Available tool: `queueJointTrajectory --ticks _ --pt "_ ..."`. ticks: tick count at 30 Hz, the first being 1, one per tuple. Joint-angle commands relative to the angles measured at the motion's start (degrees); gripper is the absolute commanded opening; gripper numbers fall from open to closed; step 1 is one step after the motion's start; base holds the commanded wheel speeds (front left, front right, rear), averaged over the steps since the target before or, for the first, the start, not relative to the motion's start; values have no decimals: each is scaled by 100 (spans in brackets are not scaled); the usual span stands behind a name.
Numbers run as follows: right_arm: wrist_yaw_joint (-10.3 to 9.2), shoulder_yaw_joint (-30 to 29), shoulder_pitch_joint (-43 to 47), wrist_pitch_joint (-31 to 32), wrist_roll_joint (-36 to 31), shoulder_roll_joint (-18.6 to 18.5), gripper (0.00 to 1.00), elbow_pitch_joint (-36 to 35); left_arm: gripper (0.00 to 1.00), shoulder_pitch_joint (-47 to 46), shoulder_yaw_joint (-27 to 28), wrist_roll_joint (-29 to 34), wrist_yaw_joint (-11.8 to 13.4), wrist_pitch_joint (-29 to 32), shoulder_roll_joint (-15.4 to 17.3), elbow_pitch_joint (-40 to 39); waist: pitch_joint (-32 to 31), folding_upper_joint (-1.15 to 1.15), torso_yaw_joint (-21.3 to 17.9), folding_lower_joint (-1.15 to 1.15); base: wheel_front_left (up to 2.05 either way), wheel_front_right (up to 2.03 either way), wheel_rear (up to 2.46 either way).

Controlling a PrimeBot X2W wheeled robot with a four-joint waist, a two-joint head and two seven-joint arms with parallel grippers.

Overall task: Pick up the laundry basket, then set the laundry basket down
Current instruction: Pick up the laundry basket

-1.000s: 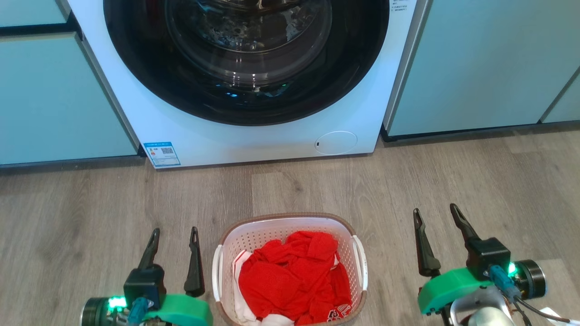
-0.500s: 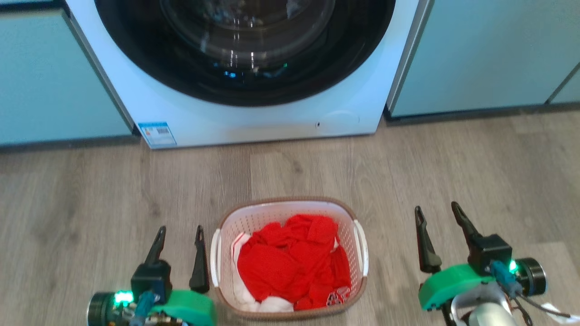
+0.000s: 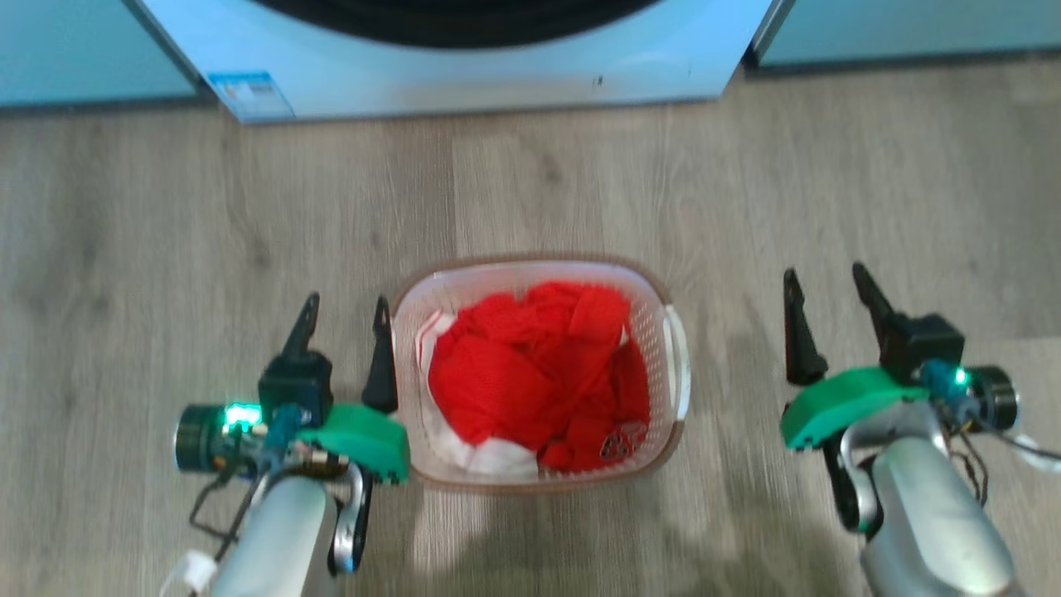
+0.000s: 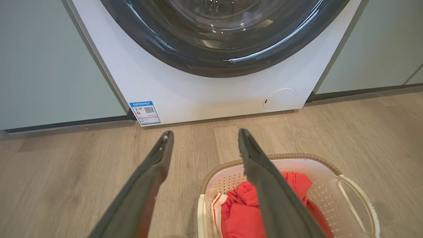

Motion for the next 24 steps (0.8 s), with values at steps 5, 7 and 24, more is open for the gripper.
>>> queueJointTrajectory --ticks 5,7,24 --pt "40 181 -487 -74 96 -127 100 226 100 -597 -24 -113 81 -55 7 264 964 0 141 -2 0 0 0" --pt "40 245 -638 -74 140 -156 100 361 100 -760 -101 -175 118 -55 7 424 1154 0 170 -2 0 0 0" --pt "40 750 -1227 -74 469 -277 100 1323 100 -1510 -709 -567 277 -55 7 1356 2168 0 352 -2 0 0 0"
